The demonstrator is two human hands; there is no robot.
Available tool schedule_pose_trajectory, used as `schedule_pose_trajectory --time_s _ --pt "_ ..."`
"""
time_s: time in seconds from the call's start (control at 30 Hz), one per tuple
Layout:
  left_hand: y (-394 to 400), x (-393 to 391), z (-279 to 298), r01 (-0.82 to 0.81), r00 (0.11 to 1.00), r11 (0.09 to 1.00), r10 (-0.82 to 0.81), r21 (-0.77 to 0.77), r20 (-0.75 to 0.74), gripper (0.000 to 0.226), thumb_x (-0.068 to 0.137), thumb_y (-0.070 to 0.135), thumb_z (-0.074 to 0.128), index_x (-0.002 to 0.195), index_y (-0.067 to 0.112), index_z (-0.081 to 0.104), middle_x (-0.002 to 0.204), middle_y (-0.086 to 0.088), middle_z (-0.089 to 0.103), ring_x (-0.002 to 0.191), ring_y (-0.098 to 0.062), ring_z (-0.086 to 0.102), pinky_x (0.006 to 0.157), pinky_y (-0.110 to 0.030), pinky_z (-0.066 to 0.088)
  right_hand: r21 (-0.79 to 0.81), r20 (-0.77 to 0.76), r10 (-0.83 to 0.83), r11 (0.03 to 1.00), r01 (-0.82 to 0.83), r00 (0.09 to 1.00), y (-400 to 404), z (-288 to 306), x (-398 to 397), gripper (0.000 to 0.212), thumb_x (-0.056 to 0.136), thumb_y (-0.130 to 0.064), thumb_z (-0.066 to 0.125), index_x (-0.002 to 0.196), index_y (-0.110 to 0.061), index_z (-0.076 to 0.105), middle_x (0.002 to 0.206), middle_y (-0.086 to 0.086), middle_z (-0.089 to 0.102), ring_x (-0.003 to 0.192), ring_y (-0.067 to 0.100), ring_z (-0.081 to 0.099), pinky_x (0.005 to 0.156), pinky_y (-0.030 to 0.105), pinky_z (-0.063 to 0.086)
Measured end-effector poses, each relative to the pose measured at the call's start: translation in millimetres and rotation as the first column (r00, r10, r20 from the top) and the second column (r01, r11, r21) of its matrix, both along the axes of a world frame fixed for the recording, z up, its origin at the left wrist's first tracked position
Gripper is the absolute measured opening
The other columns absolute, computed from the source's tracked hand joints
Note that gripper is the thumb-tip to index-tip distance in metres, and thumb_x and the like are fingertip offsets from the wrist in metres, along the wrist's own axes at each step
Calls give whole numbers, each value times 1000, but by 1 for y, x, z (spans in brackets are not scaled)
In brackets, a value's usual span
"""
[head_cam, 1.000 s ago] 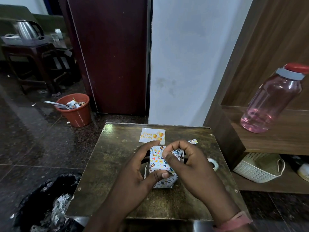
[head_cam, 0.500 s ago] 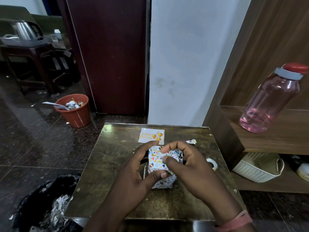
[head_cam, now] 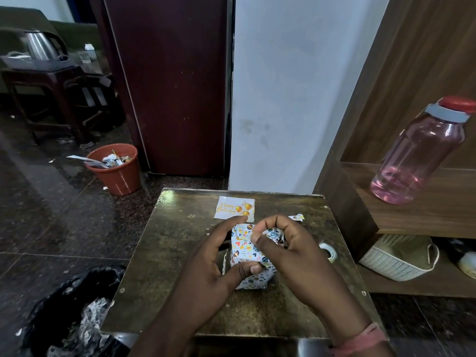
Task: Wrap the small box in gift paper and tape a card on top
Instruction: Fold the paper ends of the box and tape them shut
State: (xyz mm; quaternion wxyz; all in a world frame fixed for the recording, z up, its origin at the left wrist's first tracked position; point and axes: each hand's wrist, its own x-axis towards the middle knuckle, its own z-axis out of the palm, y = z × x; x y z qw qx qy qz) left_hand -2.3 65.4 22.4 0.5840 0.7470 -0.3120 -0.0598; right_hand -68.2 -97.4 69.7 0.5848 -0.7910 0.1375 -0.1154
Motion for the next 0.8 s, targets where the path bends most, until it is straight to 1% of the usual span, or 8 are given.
schedule_pose_trajectory --time_s 0.17,0.27,0.33,0.47,0.6,0.63,0.7,0.8 --pt "0 1 -1 8 1000 1000 -8 -10 -13 70 79 33 86 141 38 54 134 22 64 120 -5 65 93 -14 49 123 0 26 992 -25 1000 0 -1 1 9 91 -17 72 91 -25 71 76 -19 68 57 7 48 54 22 40" --pt "0 1 -2 14 1000 1000 -14 -6 -18 69 79 34 85 141 38 54 134 21 64 121 -5 64 93 -14 50 171 2 38 984 -38 999 -2 -4 3 16 91 -10 72 91 -26 72 86 -18 71 69 1 61 62 18 47" --pt "0 1 -2 16 1000 1000 -17 -5 -20 69 80 34 85 141 39 54 134 21 64 121 -5 64 93 -14 50 196 -18 60 979 -56 998 -2 -4 4 20 92 -9 70 92 -28 71 91 -17 73 75 3 64 68 23 49" --pt "-1 1 -2 13 1000 1000 -13 -4 -11 68 79 44 83 139 44 53 135 19 64 122 -7 64 95 -23 53 235 -35 101 968 -90 994 -3 -7 3 24 94 -10 64 100 -33 68 105 2 75 84 17 67 75 42 52" --pt "-1 1 -3 1 1000 1000 -1 -10 -9 70 77 49 81 140 41 53 135 17 64 122 -10 65 98 -34 52 241 -56 135 963 -118 989 -3 -10 3 32 81 -26 59 110 -39 63 104 22 72 80 27 59 73 47 47" --pt "-2 1 -3 -3 1000 1000 3 -9 -9 70 77 49 81 141 41 53 135 17 64 122 -10 65 99 -35 52 247 -50 138 961 -122 989 -3 -10 2 33 80 -25 58 110 -39 63 104 21 73 80 27 59 73 47 46" --pt "-2 1 -4 -6 1000 1000 6 -6 -10 71 76 49 82 140 44 52 135 20 64 122 -7 64 99 -34 52 264 -27 132 957 -120 991 -5 -10 1 34 83 -18 60 112 -36 62 104 10 75 81 24 63 73 47 49" --pt "-1 2 -4 -10 1000 1000 10 -2 -20 76 77 43 85 144 47 49 137 23 62 124 -4 63 101 -32 50 272 15 99 957 -99 995 -6 -10 1 33 95 -7 64 118 -30 63 117 -5 71 93 14 71 83 41 57"
